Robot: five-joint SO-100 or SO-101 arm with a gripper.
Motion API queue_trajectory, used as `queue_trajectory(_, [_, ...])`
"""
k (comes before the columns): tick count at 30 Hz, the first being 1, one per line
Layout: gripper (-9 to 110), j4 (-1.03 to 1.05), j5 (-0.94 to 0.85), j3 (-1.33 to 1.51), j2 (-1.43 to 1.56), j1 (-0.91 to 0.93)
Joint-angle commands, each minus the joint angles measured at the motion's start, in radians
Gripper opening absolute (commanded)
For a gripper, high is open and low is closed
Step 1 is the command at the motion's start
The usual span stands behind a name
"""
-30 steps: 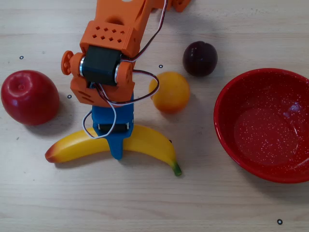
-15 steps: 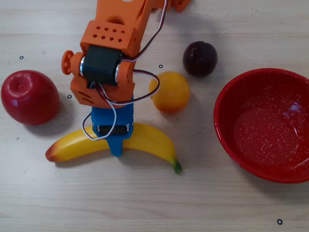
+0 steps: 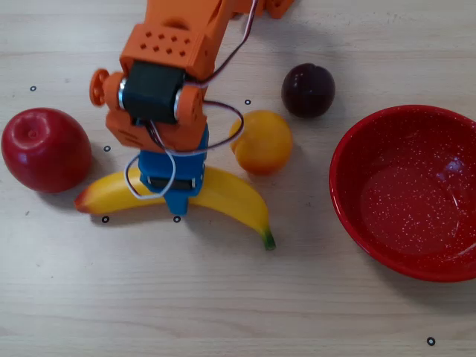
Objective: Put the banana in the red bowl.
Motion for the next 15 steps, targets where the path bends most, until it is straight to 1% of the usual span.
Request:
queue_trajectory(1, [0, 0.031, -0.043, -0.051, 0.262, -0.003])
queue_trajectory(15, [0, 0.084, -0.104, 0.255, 0.693, 0.04])
